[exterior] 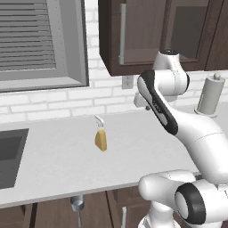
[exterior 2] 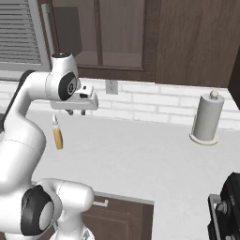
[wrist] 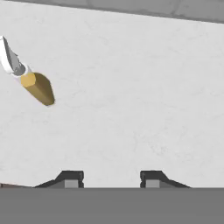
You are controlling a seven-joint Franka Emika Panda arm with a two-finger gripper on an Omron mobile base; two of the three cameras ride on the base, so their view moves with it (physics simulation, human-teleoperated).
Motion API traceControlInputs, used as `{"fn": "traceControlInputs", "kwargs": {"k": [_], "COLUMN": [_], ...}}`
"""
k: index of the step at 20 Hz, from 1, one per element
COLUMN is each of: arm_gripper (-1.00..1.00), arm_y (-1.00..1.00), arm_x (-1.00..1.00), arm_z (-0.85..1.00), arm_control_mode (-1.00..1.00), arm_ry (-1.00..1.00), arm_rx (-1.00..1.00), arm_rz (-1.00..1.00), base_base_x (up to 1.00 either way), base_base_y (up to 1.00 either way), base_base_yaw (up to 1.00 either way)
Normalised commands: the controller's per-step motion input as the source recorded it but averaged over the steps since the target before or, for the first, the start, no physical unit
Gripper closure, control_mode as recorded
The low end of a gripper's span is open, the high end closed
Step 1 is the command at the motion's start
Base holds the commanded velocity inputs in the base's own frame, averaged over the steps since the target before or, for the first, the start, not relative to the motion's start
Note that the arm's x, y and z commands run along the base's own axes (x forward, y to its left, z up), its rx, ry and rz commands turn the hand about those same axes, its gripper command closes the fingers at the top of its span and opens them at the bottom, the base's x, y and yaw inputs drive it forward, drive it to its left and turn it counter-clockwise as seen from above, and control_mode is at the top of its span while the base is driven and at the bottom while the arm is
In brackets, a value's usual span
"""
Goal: Pick the measuring cup from the drawer and place it on the counter.
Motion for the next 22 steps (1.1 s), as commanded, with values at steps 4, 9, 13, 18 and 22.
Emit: {"fn": "traceControlInputs", "kwargs": {"k": [4, 9, 13, 18, 22], "arm_gripper": [-1.00, -1.00, -1.00, -1.00, -1.00], "arm_y": [0.03, 0.10, 0.19, 0.42, 0.64], "arm_x": [-0.21, -0.51, -0.61, -0.66, -0.59], "arm_z": [0.00, -0.03, -0.08, -0.15, -0.24], "arm_control_mode": [-1.00, -1.00, -1.00, -1.00, -1.00], "arm_ry": [0.00, 0.00, 0.00, 0.00, 0.05], "arm_rx": [0.00, -0.01, -0.03, -0.09, -0.13], "arm_rz": [0.02, 0.05, 0.08, 0.16, 0.27], "base_base_x": [0.00, 0.00, 0.00, 0.00, 0.00], "base_base_y": [0.00, 0.00, 0.00, 0.00, 0.00], "base_base_yaw": [0.00, 0.00, 0.00, 0.00, 0.00]}}
